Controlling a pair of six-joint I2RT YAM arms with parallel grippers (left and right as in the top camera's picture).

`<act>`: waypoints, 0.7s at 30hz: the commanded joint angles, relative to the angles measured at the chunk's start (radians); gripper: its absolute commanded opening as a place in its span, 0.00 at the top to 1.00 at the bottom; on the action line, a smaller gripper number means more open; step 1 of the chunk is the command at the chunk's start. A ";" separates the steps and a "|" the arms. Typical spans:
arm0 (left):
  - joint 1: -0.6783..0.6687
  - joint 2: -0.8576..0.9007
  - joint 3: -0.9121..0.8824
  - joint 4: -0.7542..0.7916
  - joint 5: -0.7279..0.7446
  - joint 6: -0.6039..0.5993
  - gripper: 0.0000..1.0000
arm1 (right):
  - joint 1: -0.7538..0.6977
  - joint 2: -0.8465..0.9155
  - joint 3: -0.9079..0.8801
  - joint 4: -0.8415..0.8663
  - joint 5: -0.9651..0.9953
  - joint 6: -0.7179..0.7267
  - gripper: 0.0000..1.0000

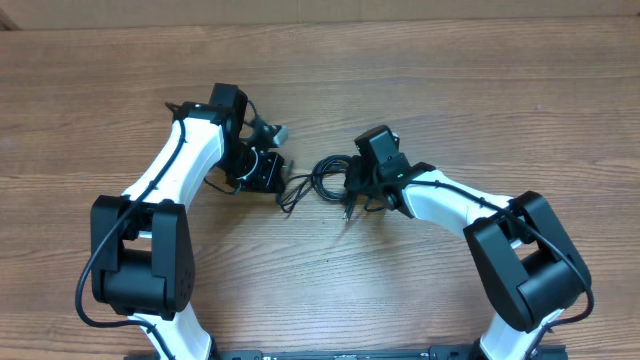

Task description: Untangle cables

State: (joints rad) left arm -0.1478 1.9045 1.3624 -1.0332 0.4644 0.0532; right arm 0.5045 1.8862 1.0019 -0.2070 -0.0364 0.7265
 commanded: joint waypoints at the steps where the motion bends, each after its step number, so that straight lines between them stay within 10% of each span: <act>1: 0.033 -0.008 0.016 0.033 -0.202 -0.328 0.96 | -0.043 0.019 -0.013 -0.030 -0.052 0.006 0.91; 13: 0.215 -0.009 0.048 0.023 0.220 -0.219 0.92 | -0.068 0.020 -0.014 -0.095 -0.055 -0.051 0.92; 17: 0.203 -0.009 0.049 -0.020 0.055 -0.142 0.65 | -0.068 0.020 -0.013 -0.090 -0.056 -0.050 0.91; 21: 0.200 -0.009 0.049 -0.064 -0.253 -0.321 0.51 | -0.068 0.020 -0.013 -0.066 -0.101 -0.050 0.91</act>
State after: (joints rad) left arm 0.0586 1.9045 1.3888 -1.0771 0.4435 -0.1802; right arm 0.4469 1.8839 1.0080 -0.2657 -0.1352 0.6868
